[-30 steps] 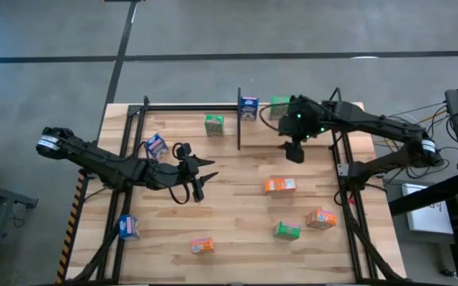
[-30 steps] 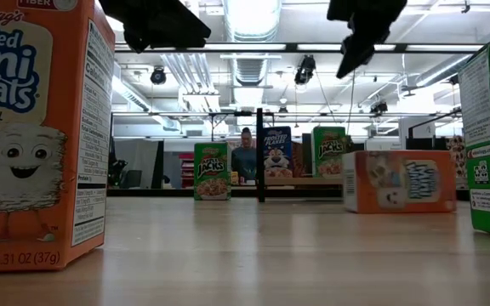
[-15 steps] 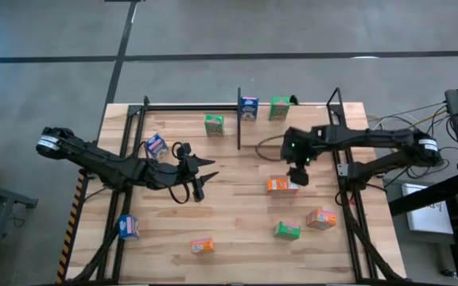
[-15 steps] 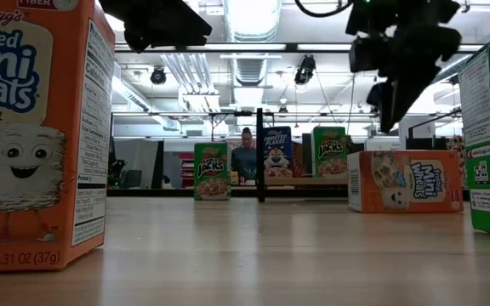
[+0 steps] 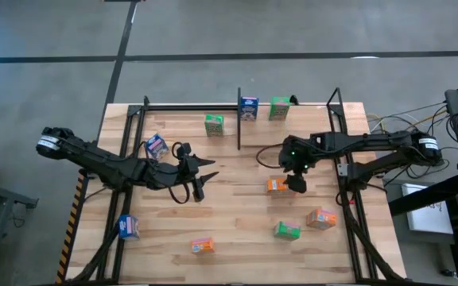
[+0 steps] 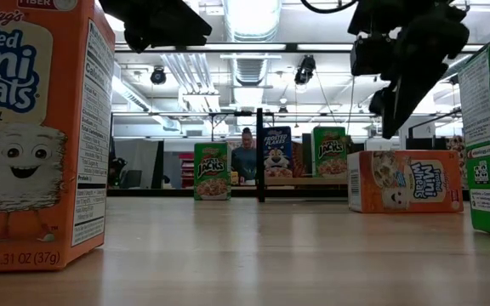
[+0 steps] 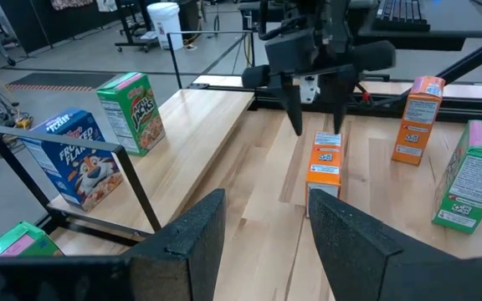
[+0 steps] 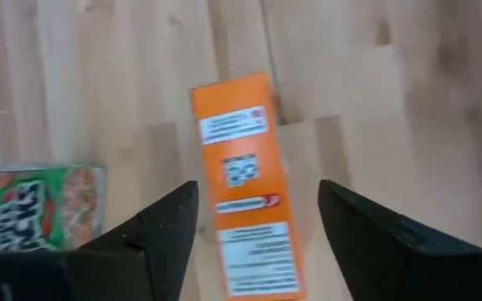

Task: Stack cereal on shelf
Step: Put the center orange cereal box on the shelf

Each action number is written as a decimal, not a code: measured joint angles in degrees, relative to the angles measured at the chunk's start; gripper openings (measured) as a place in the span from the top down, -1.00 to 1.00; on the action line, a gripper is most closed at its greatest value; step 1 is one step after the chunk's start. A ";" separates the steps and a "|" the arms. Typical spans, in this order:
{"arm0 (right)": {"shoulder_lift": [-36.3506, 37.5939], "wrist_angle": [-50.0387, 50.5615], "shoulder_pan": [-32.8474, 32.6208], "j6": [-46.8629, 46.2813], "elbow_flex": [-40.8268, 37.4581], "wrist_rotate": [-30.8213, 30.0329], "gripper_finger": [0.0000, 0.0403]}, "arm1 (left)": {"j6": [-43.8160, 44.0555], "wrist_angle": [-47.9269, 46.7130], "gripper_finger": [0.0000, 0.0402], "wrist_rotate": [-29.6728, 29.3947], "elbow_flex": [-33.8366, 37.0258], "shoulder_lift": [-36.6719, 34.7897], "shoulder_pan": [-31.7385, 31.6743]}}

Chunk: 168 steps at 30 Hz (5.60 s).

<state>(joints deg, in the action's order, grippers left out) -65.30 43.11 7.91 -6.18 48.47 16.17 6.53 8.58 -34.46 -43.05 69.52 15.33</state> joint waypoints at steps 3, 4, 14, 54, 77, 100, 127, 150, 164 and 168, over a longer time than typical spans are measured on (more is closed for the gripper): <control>0.00 2.54 -1.15 -0.43 0.00 0.54 -0.29 | 0.01 0.00 0.22 0.00 0.00 0.00 0.00; 0.00 4.01 -1.65 -0.43 0.00 0.55 -0.32 | 0.01 0.00 0.22 0.00 0.00 0.00 0.00; -0.03 8.30 -9.50 -3.93 0.01 -11.69 -0.33 | -0.01 0.00 0.22 0.00 0.00 0.00 0.00; -5.07 -5.29 -12.01 2.82 4.76 -16.45 0.21 | -8.03 33.06 -0.32 0.70 -0.19 15.32 -0.73; -5.11 -7.22 -12.01 8.75 9.38 -17.87 0.21 | -5.79 32.28 -0.54 9.54 -5.07 28.32 -2.49; -5.11 -9.53 -12.01 11.82 9.39 -17.67 0.03 | -4.62 34.06 0.18 5.40 -5.07 31.39 -2.73; 19.21 -33.71 -12.03 15.00 -3.99 -12.41 -0.11 | -14.85 72.62 0.27 12.39 12.81 24.41 0.85; 5.64 -52.73 -12.05 11.46 -7.14 -9.71 -0.30 | -14.83 72.63 0.27 11.34 12.87 24.41 0.90; 8.85 -52.48 -12.22 10.70 -6.56 -9.71 -0.24 | -15.92 72.24 0.27 9.65 12.85 24.52 0.78; 8.85 -51.62 -12.68 10.37 -6.56 -9.93 -0.25 | -15.93 72.24 0.27 9.09 12.85 24.51 0.76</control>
<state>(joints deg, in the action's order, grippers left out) -56.45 -8.51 -4.78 4.19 41.91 6.24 -9.39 80.82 -25.36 -30.20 94.02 16.10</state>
